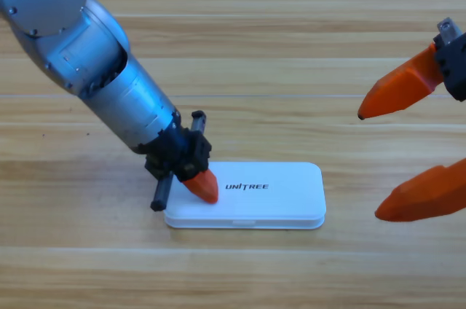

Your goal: Clean up eraser and pencils

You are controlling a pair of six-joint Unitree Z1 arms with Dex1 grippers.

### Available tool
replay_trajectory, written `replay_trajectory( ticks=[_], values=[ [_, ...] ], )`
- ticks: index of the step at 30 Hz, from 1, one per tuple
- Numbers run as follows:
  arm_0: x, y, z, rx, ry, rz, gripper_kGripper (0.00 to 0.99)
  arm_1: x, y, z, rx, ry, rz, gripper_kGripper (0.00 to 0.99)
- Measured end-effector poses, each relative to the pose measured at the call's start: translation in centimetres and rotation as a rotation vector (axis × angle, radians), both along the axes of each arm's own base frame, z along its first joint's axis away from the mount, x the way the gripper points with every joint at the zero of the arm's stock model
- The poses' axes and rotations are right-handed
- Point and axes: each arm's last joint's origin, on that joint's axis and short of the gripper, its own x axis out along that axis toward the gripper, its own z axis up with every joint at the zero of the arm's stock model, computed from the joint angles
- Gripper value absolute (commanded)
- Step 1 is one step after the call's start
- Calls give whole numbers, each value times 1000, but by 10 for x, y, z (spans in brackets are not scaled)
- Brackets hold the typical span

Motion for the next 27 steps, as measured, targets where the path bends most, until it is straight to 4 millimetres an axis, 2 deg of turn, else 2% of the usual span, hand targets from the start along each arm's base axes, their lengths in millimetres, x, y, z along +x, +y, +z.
replay_trajectory(
  ticks=[27],
  values=[
    [0, -1, 2, 3, 14, 15, 0, 0, 0, 0, -1, 2, 0, 988]
  ],
)
